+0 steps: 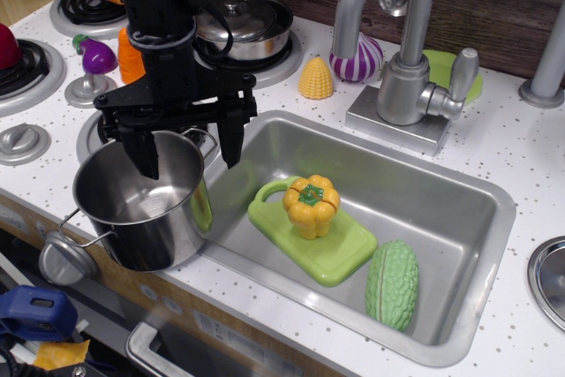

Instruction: Put pot on stove which is near stove

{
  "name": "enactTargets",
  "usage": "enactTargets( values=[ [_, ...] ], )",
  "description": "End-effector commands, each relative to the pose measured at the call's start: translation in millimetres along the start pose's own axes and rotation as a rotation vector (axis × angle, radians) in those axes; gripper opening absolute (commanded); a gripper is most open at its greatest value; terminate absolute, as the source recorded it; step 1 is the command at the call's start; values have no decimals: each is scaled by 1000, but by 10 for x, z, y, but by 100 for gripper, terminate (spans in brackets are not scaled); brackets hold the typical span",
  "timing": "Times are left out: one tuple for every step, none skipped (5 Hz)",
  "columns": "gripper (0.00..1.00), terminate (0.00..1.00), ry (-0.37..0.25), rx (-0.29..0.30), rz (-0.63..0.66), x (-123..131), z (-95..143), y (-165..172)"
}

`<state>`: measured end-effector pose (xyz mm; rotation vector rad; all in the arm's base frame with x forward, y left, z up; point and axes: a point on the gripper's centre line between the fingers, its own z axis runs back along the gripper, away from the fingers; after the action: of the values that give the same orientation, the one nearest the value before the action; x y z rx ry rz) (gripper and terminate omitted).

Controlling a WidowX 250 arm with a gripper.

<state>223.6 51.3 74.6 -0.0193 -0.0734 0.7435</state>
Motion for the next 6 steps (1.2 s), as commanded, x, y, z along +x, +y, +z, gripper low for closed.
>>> enactTargets(
  values=[
    [100, 0, 0, 0, 0, 0, 0, 0],
    [100, 0, 5, -21, -8, -25, -61, 16],
    [100, 0, 4, -38, -16, -67, -133, 30],
    [100, 0, -4, -54, -18, -86, -210, 53],
    [100, 0, 2, -78, -24, -72, -305, 86],
    [100, 0, 3, -100, -13, -62, -390, 111]
  ],
)
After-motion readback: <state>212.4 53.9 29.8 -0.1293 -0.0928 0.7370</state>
